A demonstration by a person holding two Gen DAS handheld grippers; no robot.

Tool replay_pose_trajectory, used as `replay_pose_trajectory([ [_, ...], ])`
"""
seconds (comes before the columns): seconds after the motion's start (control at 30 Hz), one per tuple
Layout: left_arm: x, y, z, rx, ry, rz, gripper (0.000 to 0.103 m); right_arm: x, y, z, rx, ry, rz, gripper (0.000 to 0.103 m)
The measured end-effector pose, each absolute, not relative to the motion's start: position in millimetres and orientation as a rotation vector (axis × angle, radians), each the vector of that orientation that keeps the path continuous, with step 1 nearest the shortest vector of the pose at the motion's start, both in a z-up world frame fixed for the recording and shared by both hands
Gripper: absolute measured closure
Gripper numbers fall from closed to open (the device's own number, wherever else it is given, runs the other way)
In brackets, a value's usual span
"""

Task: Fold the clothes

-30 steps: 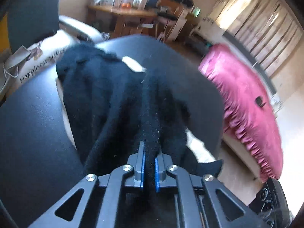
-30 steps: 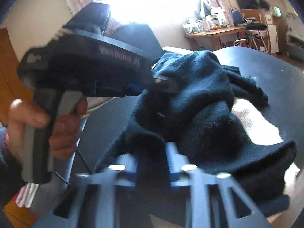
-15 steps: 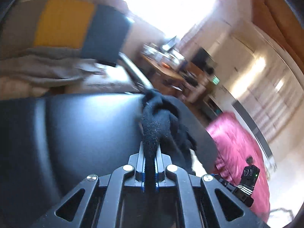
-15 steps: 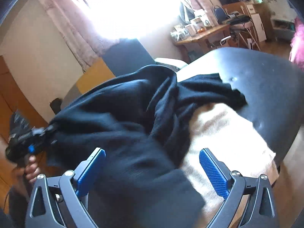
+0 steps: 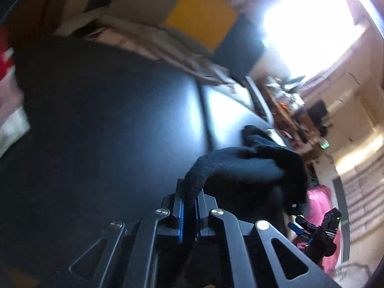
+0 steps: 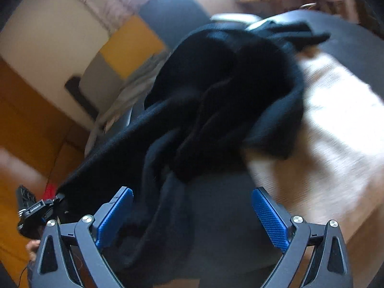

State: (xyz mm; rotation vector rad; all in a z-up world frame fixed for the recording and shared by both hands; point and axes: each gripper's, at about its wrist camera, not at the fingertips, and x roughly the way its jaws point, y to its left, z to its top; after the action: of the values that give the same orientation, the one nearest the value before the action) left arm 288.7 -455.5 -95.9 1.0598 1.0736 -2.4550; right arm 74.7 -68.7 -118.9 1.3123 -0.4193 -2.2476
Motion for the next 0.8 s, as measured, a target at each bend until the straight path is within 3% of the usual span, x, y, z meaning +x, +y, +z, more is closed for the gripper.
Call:
replay_pose_trajectory([
  [0.17, 321, -471, -113, 1.012, 1.046, -2.373, 0.096, 87, -108, -138, 1.393, -0.310, -2.154, 0.002],
  [0.27, 322, -471, -107, 1.030, 0.885, -2.340, 0.092, 97, -124, -123, 1.283, -0.232, -2.165, 0.004],
  [0.4, 331, -479, -88, 1.027, 0.753, -2.343, 0.092, 120, -149, -102, 1.151, 0.059, -2.201, 0.027],
  [0.47, 329, -473, -79, 1.006, 0.740, -2.412, 0.088, 129, -155, -100, 1.139, 0.120, -2.161, 0.031],
  [0.6, 305, -454, -82, 1.071, 0.716, -2.530, 0.087, 140, -161, -111, 1.180, 0.201, -2.130, 0.031],
  [0.73, 249, -408, -116, 1.286, 0.527, -2.560, 0.087, 151, -171, -125, 1.226, 0.350, -2.133, 0.031],
  [0.77, 240, -403, -126, 1.327, 0.532, -2.536, 0.087, 152, -173, -132, 1.242, 0.433, -2.135, 0.029],
  [0.8, 232, -398, -135, 1.363, 0.537, -2.514, 0.087, 152, -170, -138, 1.244, 0.487, -2.136, 0.021],
])
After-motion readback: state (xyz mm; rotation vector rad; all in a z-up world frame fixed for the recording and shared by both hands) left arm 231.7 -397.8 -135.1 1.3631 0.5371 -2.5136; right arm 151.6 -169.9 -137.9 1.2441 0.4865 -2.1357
